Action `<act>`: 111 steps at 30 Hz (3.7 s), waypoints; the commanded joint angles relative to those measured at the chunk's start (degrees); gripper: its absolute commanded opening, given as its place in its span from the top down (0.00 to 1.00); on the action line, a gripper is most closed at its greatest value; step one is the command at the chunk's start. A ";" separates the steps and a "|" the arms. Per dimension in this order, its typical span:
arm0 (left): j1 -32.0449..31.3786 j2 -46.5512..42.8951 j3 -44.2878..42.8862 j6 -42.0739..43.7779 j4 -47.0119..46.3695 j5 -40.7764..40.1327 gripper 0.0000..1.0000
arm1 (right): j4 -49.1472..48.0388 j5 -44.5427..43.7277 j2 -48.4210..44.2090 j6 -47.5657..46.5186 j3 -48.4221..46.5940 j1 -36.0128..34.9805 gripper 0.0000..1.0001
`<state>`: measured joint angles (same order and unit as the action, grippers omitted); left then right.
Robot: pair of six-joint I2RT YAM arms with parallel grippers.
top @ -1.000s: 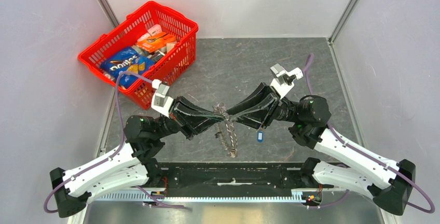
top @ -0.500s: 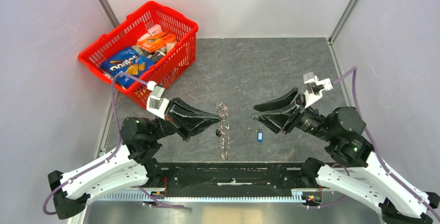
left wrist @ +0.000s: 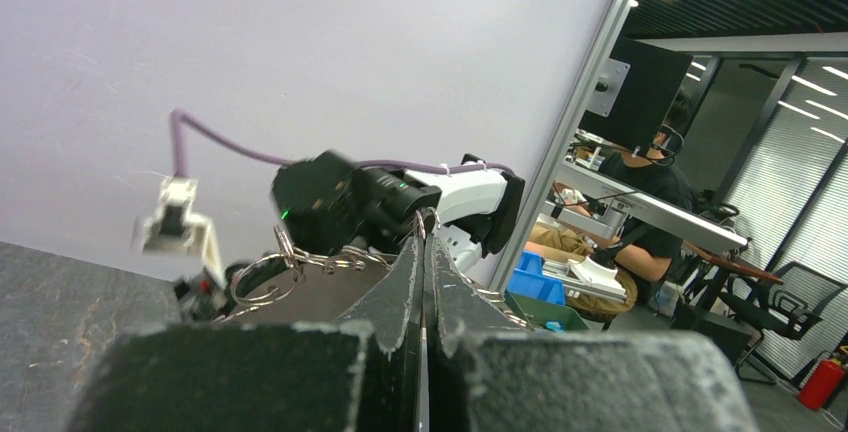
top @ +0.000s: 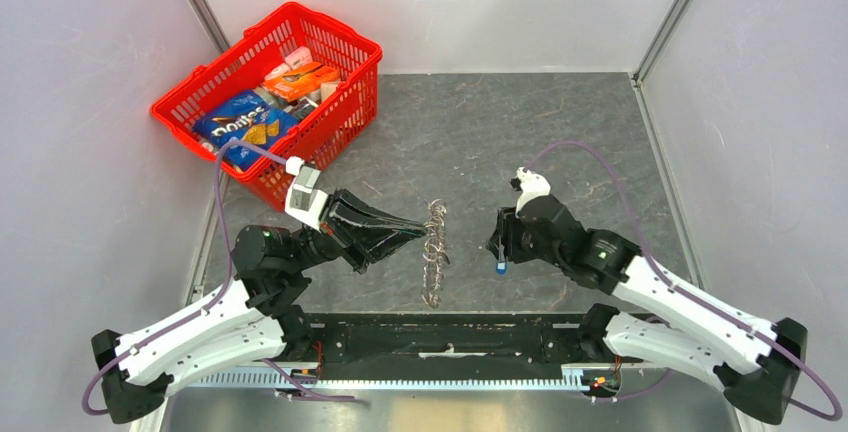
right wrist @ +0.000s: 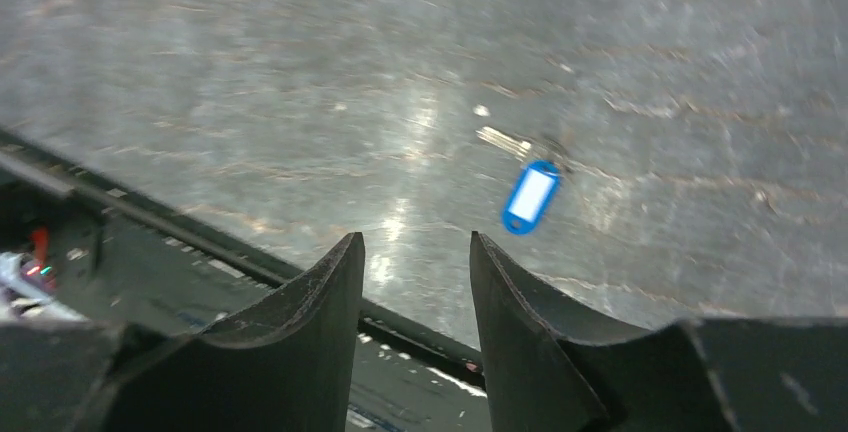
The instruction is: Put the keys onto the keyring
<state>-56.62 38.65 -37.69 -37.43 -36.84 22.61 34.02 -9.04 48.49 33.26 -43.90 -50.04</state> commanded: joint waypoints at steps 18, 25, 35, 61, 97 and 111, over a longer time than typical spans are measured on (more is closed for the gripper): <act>0.03 -1.22 -0.80 2.01 -2.54 -0.75 0.98 | -5.30 -12.82 15.89 35.48 7.91 2.84 0.49; 0.02 -1.12 -0.80 2.10 -2.62 -0.67 0.98 | -4.24 -13.73 18.82 40.11 7.25 2.84 0.52; 0.02 -1.21 -0.90 2.05 -2.54 -0.65 0.98 | -3.61 -16.62 21.24 44.45 7.05 3.13 0.54; 0.02 -1.36 -0.98 2.27 -2.10 -0.55 0.98 | -5.34 -17.21 27.18 44.97 6.55 5.10 0.66; 0.02 -2.35 -0.99 2.79 0.14 -1.48 0.98 | 0.55 5.42 1.44 -7.14 -17.15 5.22 1.00; 0.02 -2.66 -1.40 5.18 4.02 -4.38 0.98 | 11.60 30.18 5.53 -23.03 -37.89 5.22 1.00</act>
<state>-56.62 36.58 -37.67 -35.29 -31.86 20.21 41.87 11.64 52.66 16.99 -75.11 -44.97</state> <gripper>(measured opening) 0.028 0.006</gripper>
